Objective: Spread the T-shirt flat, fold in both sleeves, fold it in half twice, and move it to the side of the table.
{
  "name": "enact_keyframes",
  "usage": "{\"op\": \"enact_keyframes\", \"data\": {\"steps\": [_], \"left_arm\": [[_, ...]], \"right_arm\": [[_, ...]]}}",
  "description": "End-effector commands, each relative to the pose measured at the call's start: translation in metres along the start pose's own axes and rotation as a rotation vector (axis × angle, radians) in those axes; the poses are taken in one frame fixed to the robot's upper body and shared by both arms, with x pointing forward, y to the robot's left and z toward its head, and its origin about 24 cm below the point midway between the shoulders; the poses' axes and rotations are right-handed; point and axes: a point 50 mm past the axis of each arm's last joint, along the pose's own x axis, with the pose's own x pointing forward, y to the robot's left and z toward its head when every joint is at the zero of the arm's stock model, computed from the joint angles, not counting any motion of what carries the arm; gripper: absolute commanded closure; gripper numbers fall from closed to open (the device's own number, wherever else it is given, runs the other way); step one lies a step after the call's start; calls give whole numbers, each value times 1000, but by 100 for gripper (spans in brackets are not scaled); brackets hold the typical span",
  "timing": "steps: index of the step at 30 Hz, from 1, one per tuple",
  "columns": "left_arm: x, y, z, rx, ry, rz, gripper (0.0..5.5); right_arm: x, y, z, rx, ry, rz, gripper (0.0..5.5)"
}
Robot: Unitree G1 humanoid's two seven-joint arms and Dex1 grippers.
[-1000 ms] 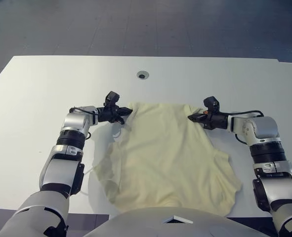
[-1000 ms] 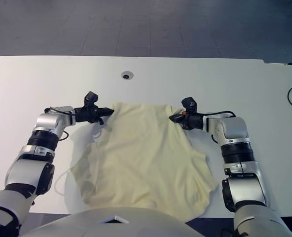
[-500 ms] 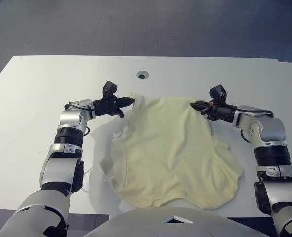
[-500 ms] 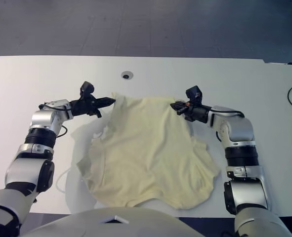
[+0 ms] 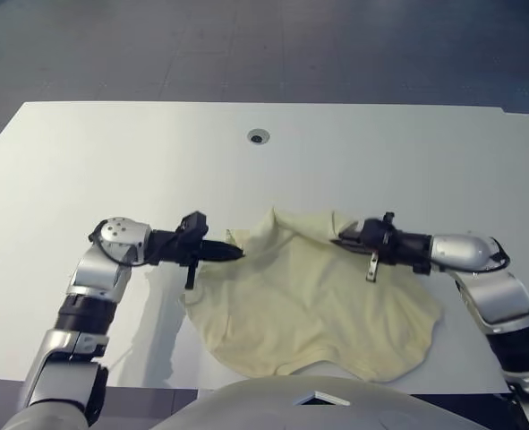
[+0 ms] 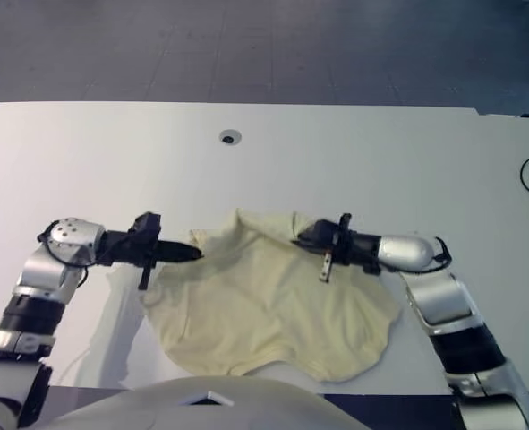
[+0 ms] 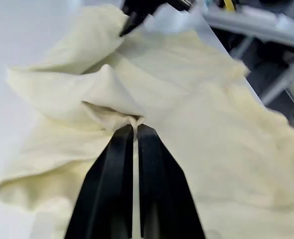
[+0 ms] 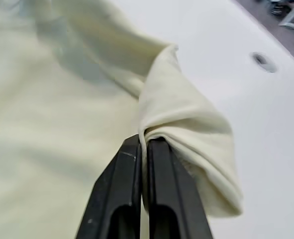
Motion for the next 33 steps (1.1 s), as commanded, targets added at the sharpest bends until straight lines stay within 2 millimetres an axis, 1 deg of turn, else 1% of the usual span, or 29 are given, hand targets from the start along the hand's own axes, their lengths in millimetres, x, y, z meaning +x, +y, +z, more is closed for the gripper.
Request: {"op": "enact_keyframes", "data": {"steps": [1,6,7,8,11,12,14,16,18,21,24,26,28,30,31,33], "left_arm": [[-2,-6,-9,141,179,-25,549],[-8,2,-22,278,368,32,549],[-10,3,-23,301,394,41,550],[-12,4,-24,321,408,52,550],[-14,4,-26,381,453,76,550],[-15,5,-28,412,483,84,518],[-16,7,-30,462,520,105,489],[-15,8,-28,507,513,136,457],[-14,7,-26,568,516,158,428],[-13,4,-26,689,544,166,385],[-13,-3,-32,767,580,151,345],[-13,-7,-32,776,563,166,316],[-17,-9,-27,768,531,200,285],[-24,-8,-15,740,475,257,252],[-28,-7,-7,715,434,288,234],[-34,-4,5,682,376,325,208]], "right_arm": [[-10,9,-17,-117,137,52,548],[-23,15,-29,-186,228,62,548],[-25,16,-31,-193,234,58,515],[-28,16,-31,-200,236,43,510],[-34,12,-25,-209,204,-21,461],[-35,12,-23,-212,189,-33,448],[-37,13,-19,-221,164,-49,414],[-38,13,-12,-261,131,-72,381],[-37,14,-8,-362,128,-98,349],[-34,19,-6,-588,162,-97,304],[-29,18,-4,-651,140,-111,261],[-30,18,-3,-588,117,-138,228],[-34,13,-3,-468,94,-189,191],[-41,5,1,-307,54,-243,154],[-45,2,1,-192,27,-272,134],[-50,-3,1,-31,-6,-303,108]]}}
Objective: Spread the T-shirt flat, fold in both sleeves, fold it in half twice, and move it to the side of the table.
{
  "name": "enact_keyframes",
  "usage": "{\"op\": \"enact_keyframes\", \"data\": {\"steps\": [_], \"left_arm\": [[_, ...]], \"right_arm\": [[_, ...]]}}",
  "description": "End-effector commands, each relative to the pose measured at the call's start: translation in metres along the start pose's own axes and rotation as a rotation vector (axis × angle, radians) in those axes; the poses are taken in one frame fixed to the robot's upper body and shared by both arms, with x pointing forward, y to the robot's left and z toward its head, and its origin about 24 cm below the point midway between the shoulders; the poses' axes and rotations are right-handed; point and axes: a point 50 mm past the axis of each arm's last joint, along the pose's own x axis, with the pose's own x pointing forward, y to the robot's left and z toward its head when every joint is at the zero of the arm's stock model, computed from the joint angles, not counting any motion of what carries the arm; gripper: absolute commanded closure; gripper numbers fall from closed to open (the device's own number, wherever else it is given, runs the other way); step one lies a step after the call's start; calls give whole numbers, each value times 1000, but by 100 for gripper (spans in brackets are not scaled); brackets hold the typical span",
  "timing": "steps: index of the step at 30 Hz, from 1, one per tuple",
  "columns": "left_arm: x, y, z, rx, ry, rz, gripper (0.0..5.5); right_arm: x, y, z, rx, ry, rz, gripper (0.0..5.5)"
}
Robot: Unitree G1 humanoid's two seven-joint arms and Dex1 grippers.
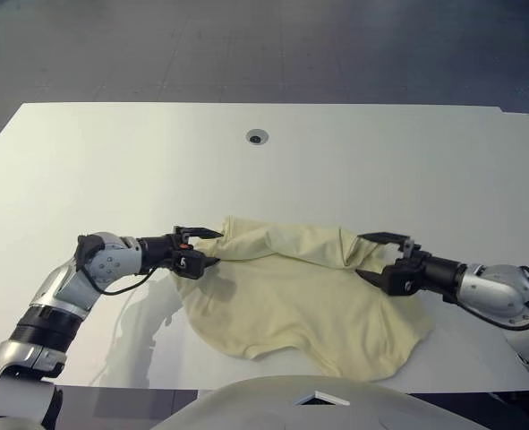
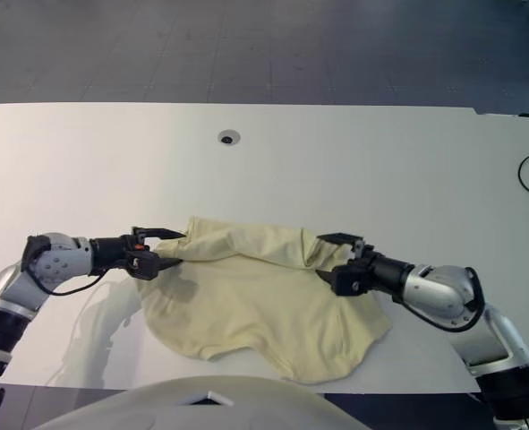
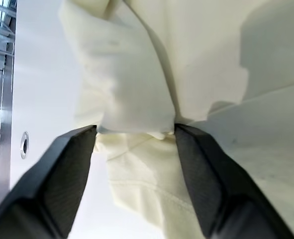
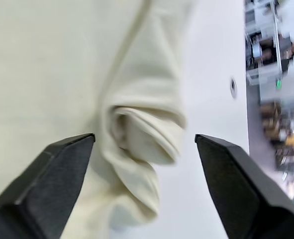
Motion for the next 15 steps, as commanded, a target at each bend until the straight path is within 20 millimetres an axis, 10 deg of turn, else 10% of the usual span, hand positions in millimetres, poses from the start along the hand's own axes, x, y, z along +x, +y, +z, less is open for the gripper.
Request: {"op": "enact_keyframes", "data": {"steps": [1,11,15], "left_arm": [[-15,14,3,-105,-29,34,186],[-17,42,9,-383,-209,143,12],[-12,46,-5,-505,-130,178,32]], "right_arm": [[-7,-10,-2,307,-21,-58,86],[-5,-19,-1,707,14,-78,10],[0,-20,1,721,24,-80,10]]}}
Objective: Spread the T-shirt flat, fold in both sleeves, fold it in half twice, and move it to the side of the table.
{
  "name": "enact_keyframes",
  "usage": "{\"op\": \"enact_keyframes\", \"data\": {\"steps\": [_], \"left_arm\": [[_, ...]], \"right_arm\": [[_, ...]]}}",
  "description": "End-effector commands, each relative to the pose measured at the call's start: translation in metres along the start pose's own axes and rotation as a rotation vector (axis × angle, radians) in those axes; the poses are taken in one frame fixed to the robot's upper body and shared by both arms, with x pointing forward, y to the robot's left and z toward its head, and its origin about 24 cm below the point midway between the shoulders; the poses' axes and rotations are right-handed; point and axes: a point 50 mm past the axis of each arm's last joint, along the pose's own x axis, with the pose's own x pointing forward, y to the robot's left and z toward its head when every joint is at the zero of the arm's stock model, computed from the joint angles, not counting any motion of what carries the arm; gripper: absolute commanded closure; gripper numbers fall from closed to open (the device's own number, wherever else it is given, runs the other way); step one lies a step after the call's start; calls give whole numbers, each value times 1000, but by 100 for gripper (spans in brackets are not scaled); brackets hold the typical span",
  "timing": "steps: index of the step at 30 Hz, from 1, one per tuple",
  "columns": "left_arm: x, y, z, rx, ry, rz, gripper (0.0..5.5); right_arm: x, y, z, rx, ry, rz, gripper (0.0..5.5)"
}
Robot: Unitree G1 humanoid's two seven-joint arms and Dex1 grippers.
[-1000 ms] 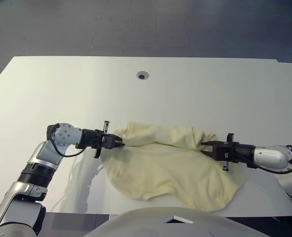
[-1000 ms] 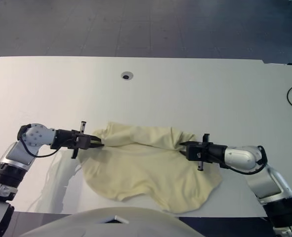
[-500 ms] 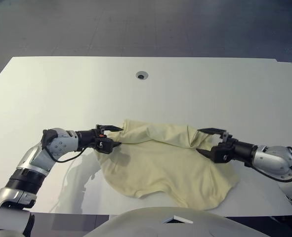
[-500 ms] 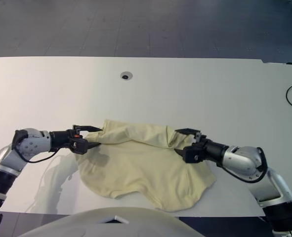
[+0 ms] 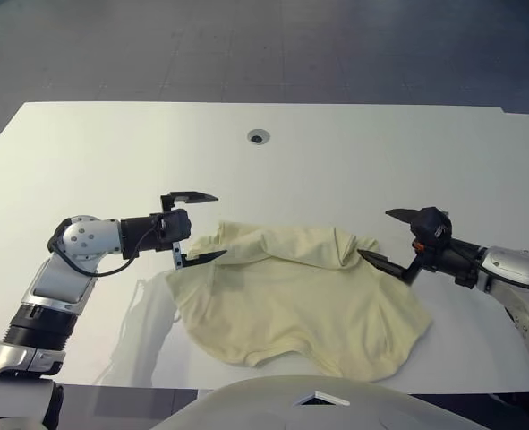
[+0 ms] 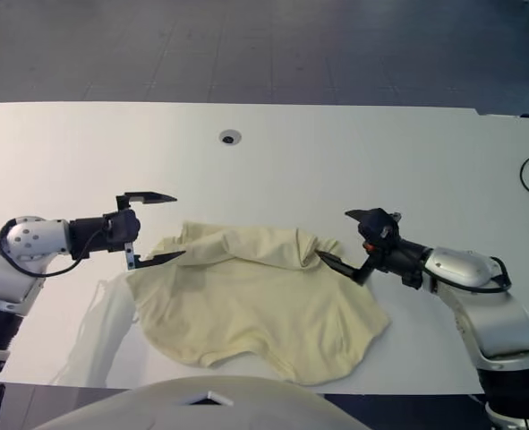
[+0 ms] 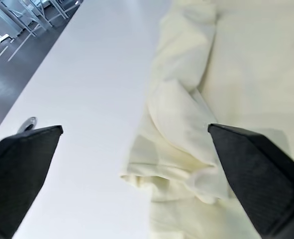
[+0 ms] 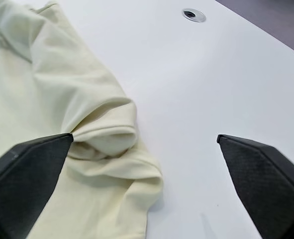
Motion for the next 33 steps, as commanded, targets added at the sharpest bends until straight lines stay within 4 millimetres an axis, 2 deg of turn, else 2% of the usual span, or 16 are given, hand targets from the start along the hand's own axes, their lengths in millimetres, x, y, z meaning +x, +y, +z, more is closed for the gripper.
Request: {"op": "enact_keyframes", "data": {"steps": [1,3,6,8,12,20,29,33], "left_arm": [[1,10,-12,-145,66,67,40],[1,14,-11,-243,20,102,78],[4,16,-12,-372,8,140,135],[8,14,-18,-361,59,145,169],[13,8,-27,-301,124,134,235],[11,10,-29,-266,128,138,383],[11,7,-30,-267,125,131,543],[11,5,-31,-269,126,125,549]], "right_arm": [[4,2,5,2,-1,4,10],[6,1,5,3,8,7,10],[6,-2,2,114,38,-6,10],[7,-3,2,158,43,-17,10],[9,0,2,-18,81,-20,10],[25,7,1,-338,114,-5,10],[40,2,-3,-440,121,-31,10],[48,1,0,-411,79,-46,10]]}}
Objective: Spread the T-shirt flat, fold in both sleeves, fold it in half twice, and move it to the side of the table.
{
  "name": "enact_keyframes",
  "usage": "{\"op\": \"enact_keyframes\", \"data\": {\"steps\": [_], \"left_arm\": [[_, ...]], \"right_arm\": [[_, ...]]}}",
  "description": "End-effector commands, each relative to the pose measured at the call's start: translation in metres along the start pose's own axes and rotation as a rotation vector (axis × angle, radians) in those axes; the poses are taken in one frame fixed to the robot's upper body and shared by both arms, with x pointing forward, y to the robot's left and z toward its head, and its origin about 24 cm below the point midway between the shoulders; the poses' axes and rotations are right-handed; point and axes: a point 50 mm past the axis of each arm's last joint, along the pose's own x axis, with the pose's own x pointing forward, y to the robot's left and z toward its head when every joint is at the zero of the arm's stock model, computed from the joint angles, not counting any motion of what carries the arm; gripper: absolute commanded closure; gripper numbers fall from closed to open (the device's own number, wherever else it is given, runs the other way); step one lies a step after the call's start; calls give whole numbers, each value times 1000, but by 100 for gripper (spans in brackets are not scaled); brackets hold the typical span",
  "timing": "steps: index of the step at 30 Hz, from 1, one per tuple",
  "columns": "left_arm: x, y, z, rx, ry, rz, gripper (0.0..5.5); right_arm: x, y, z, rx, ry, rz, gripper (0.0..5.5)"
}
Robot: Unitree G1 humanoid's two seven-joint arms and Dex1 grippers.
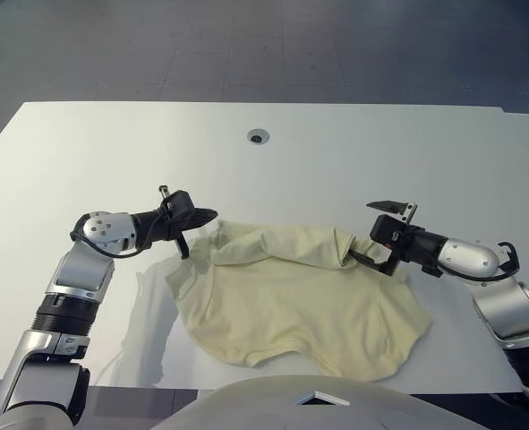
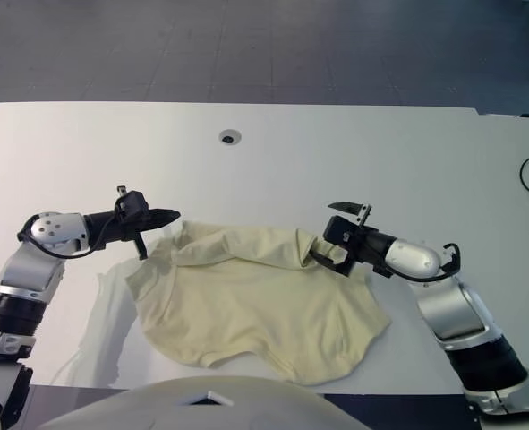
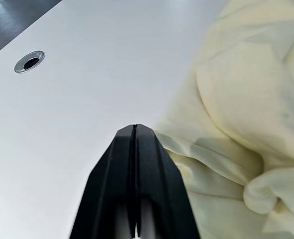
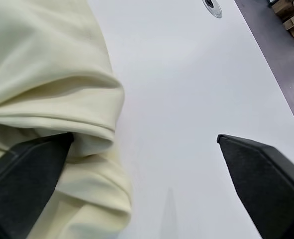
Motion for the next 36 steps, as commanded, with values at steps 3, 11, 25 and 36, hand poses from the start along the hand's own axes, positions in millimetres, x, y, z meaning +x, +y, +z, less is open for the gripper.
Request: {"op": "enact_keyframes", "data": {"steps": [3,11,25,36], "left_arm": [[-3,-1,-2,8,13,-3,549],[-2,-4,-3,2,11,-20,550],[-3,-4,-4,3,13,-26,550],[-3,-1,0,11,-3,-14,550]], "right_arm": [[7,-4,8,72,-80,-13,10],[11,-4,12,122,-139,0,130],[11,7,0,71,-35,113,342],[10,-8,8,-13,-87,34,525]]}}
